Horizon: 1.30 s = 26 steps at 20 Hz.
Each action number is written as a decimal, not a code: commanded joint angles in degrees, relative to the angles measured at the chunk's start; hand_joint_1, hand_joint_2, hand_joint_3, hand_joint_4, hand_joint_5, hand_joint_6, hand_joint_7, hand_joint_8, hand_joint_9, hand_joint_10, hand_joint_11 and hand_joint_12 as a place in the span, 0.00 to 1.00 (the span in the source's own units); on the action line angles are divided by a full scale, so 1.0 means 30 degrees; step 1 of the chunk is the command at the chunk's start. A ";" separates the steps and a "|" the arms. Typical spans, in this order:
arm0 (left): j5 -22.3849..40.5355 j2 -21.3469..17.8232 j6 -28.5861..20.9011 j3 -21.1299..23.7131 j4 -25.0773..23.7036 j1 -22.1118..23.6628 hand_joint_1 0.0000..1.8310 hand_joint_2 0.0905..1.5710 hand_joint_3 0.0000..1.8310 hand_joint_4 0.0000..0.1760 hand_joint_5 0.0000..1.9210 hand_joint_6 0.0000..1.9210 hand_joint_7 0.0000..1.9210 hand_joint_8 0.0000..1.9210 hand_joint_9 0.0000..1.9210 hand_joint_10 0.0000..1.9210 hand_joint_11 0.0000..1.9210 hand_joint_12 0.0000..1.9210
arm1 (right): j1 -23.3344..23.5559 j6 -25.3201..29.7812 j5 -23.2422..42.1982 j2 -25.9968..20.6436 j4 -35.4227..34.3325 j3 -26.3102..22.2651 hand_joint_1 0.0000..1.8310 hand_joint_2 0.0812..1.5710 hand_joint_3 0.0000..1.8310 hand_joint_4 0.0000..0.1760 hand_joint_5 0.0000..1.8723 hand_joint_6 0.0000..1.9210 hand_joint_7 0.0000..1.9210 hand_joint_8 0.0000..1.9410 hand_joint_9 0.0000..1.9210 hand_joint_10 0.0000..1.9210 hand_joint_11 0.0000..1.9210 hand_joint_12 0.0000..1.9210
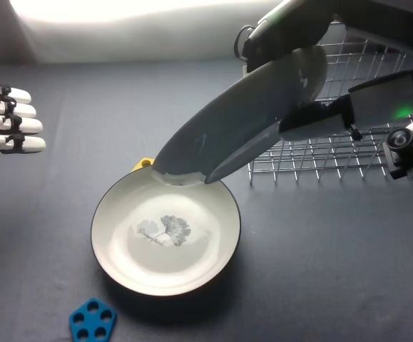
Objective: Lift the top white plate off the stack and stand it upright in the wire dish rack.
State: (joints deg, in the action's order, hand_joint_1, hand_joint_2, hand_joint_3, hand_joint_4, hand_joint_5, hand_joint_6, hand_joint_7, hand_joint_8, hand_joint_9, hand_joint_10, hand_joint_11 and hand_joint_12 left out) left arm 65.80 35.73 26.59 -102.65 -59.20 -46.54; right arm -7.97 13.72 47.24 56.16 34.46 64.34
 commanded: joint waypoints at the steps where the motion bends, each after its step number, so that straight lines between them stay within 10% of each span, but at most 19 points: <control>1: 0.0884 -0.0086 0.0054 0.0103 0.1393 0.0421 0.10 0.56 0.00 0.00 0.03 0.00 0.05 0.01 0.05 0.01 0.06 0.01 | 0.0339 0.0369 0.2591 -0.0191 -0.1457 0.0060 0.82 0.64 0.00 0.00 0.54 0.44 0.62 0.19 0.63 0.30 0.52 0.70; 18: 0.1080 -0.0121 0.0606 0.0460 0.0868 0.0394 0.10 0.57 0.00 0.00 0.02 0.00 0.02 0.00 0.03 0.00 0.06 0.01 | 0.0589 0.0281 0.2552 0.0040 -0.3388 0.2107 0.82 0.66 0.00 0.00 0.50 0.52 0.54 0.32 0.60 0.36 0.50 0.72; 26: 0.0756 -0.0549 0.1265 0.1089 0.0946 0.0564 0.10 0.57 0.00 0.00 0.02 0.00 0.03 0.00 0.03 0.00 0.05 0.01 | 0.0635 0.0300 0.2157 0.0038 -0.3354 0.2546 0.82 0.65 0.00 0.00 0.52 0.49 0.61 0.19 0.59 0.37 0.53 0.71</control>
State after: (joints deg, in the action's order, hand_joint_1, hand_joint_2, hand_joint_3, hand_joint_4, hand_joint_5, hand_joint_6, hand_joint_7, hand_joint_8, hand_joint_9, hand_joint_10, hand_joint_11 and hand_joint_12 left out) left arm 65.34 34.72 30.13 -99.35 -61.04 -45.98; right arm -7.27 13.65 46.89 57.06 28.75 71.94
